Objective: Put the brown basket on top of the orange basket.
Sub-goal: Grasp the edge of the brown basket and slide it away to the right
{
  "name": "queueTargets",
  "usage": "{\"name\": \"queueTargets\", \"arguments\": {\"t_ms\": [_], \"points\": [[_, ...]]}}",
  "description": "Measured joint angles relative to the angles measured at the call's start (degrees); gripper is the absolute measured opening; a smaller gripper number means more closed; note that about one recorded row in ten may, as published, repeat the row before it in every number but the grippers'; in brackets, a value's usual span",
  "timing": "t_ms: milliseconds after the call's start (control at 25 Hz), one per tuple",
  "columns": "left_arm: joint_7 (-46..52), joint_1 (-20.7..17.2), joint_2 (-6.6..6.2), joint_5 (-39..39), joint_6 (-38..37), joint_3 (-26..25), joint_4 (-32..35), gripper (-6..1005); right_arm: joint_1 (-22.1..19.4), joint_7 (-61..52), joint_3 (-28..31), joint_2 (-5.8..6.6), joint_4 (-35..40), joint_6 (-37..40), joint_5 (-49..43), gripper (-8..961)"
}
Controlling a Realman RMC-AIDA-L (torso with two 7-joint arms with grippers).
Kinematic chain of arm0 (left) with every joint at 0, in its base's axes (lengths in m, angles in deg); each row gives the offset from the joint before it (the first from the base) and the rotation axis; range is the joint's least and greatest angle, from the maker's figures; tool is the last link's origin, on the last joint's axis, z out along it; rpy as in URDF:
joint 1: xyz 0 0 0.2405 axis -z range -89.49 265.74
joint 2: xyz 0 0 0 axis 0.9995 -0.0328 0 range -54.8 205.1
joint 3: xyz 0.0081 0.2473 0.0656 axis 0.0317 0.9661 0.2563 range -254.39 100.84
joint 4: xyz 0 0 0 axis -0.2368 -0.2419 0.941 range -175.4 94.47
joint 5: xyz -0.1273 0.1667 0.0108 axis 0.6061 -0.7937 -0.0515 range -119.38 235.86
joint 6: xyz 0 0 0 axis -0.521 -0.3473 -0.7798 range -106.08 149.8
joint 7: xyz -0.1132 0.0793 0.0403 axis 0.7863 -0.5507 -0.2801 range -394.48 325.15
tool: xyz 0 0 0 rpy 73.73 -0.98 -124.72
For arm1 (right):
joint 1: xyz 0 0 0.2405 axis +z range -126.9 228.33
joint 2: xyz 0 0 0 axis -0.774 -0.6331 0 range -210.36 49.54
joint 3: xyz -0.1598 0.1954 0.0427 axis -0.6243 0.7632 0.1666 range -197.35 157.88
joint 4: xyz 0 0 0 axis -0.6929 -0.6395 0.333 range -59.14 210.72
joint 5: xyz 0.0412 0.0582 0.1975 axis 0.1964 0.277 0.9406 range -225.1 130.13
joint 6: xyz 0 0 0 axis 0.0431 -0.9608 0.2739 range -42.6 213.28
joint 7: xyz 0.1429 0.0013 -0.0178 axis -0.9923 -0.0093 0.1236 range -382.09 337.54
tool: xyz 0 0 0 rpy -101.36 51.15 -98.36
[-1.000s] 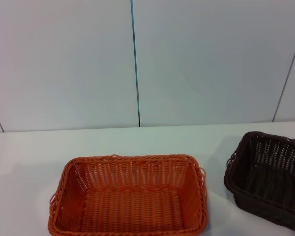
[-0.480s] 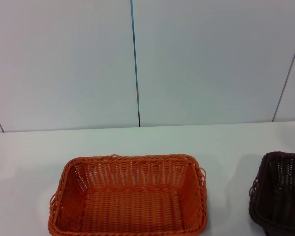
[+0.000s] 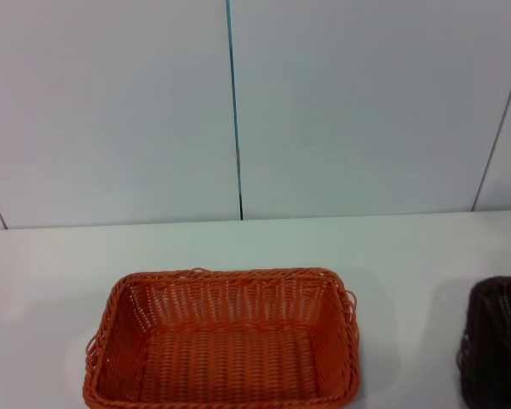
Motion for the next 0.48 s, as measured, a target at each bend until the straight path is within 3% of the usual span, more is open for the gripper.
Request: {"name": "queueTargets", "arguments": {"t_ms": [240, 480], "points": [[0.0, -0.8, 0.00, 0.3, 0.0, -0.5, 0.1, 859, 3.7, 0.7, 0.9, 3.49, -3.9, -9.5, 0.0, 134], [0.0, -1.4, 0.00, 0.4, 0.0, -0.4, 0.2, 859, 7.9, 0.8, 2.3, 4.79, -6.7, -12.9, 0.0, 134]]}}
